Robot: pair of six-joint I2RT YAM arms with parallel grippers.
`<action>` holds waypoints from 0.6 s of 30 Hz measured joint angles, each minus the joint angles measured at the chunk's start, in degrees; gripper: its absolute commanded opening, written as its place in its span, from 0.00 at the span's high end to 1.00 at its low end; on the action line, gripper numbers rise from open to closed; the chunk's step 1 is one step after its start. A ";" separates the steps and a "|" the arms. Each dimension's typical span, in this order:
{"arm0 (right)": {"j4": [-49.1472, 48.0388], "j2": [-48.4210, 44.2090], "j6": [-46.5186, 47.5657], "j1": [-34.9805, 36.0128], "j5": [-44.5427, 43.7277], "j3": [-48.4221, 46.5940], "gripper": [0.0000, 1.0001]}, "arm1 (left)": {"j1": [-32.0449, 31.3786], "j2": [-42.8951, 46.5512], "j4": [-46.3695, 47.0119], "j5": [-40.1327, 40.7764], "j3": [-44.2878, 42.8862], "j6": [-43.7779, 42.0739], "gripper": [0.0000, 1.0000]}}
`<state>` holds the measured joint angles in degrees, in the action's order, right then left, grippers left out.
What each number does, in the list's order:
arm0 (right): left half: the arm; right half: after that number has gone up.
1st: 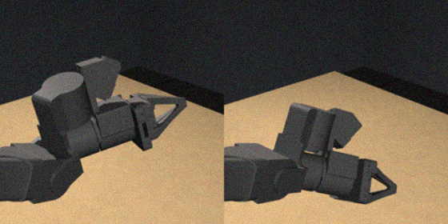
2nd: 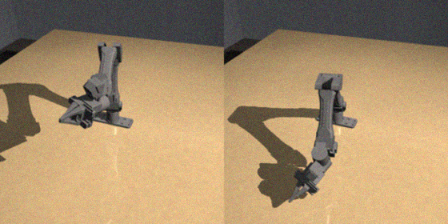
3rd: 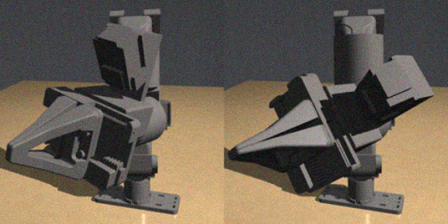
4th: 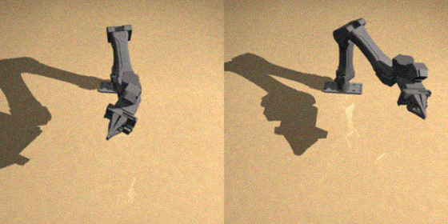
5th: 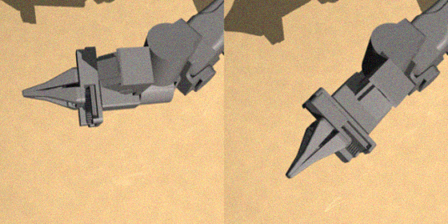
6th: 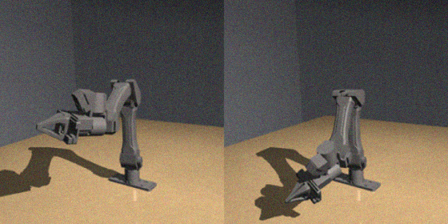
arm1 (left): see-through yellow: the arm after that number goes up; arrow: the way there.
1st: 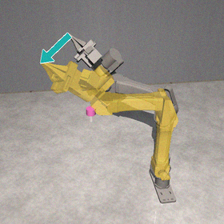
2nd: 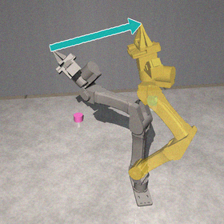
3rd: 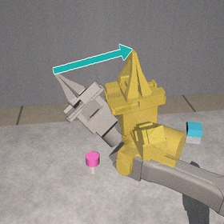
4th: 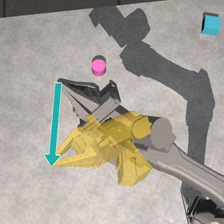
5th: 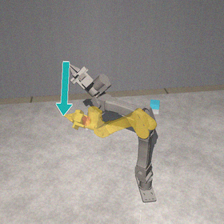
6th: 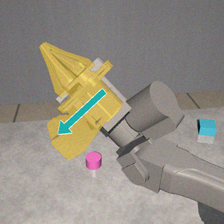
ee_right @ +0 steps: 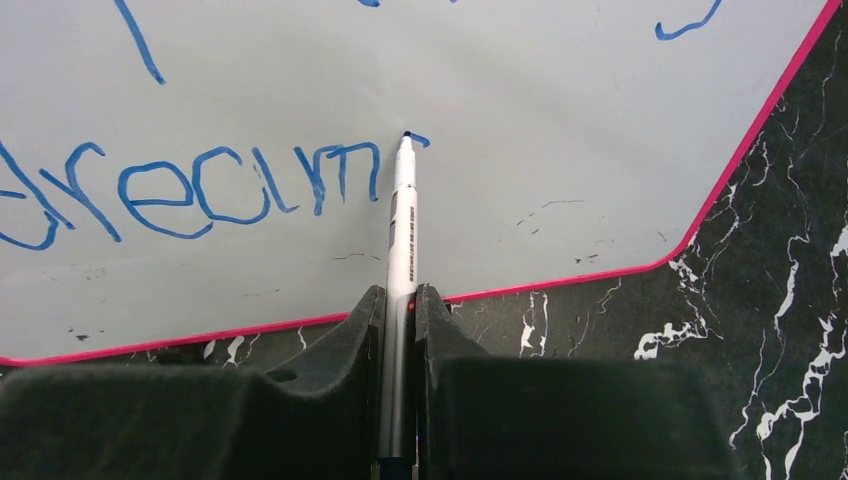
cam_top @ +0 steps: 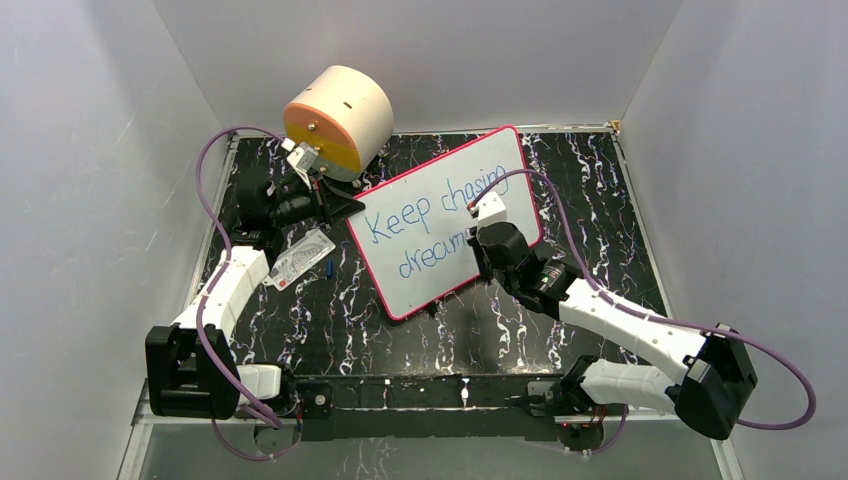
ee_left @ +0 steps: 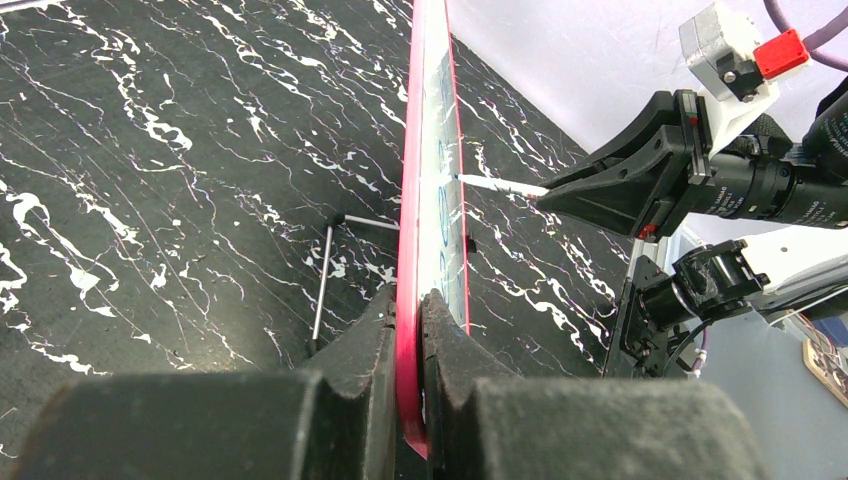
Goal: Write a sentence on the whiteboard
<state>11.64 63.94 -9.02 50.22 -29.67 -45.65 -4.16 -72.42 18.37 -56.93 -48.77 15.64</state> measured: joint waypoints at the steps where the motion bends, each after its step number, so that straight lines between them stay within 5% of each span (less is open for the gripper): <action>1: -0.09 -0.11 0.00 0.00 0.31 0.00 1.00 | 0.00 0.00 0.00 -0.02 0.00 0.00 1.00; 18: 0.98 -0.26 -0.57 0.00 2.45 0.00 1.00 | 0.00 0.00 0.00 0.02 0.00 0.00 1.00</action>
<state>12.62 63.68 -9.58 50.22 -27.22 -45.65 -4.16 -72.42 18.37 -56.90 -48.77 15.64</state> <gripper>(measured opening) 0.198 0.054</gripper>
